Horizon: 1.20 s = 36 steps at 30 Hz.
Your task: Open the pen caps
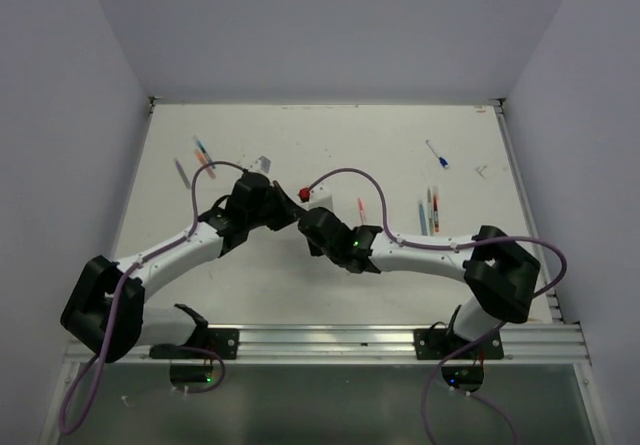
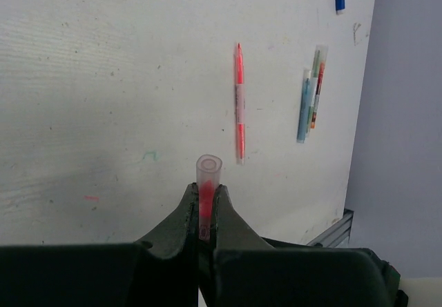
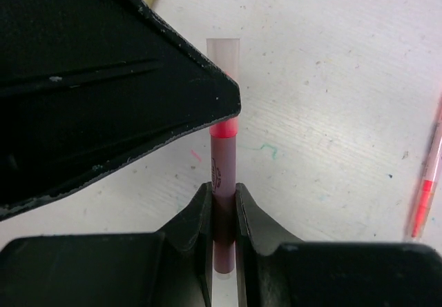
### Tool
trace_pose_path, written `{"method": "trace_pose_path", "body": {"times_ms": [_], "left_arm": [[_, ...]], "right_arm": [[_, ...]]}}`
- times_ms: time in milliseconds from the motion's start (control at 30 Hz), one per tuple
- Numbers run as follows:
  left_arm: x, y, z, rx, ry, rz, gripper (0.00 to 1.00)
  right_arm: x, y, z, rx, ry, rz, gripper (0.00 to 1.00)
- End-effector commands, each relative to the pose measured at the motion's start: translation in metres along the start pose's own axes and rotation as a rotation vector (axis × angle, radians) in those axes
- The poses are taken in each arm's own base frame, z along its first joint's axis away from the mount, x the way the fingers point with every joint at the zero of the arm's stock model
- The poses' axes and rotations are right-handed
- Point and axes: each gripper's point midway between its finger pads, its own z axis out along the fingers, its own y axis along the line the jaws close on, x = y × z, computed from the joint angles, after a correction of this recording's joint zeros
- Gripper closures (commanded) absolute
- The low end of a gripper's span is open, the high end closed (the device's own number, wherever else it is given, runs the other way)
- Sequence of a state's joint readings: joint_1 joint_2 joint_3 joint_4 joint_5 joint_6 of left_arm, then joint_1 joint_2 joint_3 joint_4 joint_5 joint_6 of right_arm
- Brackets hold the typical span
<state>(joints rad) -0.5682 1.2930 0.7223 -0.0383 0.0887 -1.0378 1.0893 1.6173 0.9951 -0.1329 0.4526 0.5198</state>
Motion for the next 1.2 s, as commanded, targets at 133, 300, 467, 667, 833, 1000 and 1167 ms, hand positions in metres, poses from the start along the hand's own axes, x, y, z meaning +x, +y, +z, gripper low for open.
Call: {"method": "trace_pose_path", "body": {"times_ms": [133,300,467,667,833,1000,1167], "left_arm": [[-0.073,-0.032,-0.019,0.141,-0.289,-0.02,1.0],[-0.069,-0.039,-0.029,0.222,-0.286,0.039,1.0],[-0.065,-0.026,-0.037,0.221,-0.291,0.047,1.0],[-0.039,-0.016,-0.02,0.133,-0.113,0.176,1.0],[0.0,0.002,-0.002,0.077,-0.008,0.254,1.0],[0.039,0.015,0.024,0.034,0.119,0.293,1.0],[0.066,0.01,0.042,0.034,0.188,0.33,1.0]], "right_arm": [[0.018,0.008,-0.04,-0.322,0.042,-0.002,1.0],[-0.008,0.023,-0.07,-0.65,0.01,0.177,1.0],[-0.025,0.028,-0.081,-0.756,-0.004,0.269,1.0],[-0.016,-0.075,-0.046,-0.16,0.051,0.202,1.0],[-0.005,-0.145,-0.04,0.118,0.117,0.206,1.0],[0.008,-0.186,-0.02,0.236,0.186,0.229,1.0],[0.011,-0.19,0.004,0.231,0.217,0.214,1.0]]}}
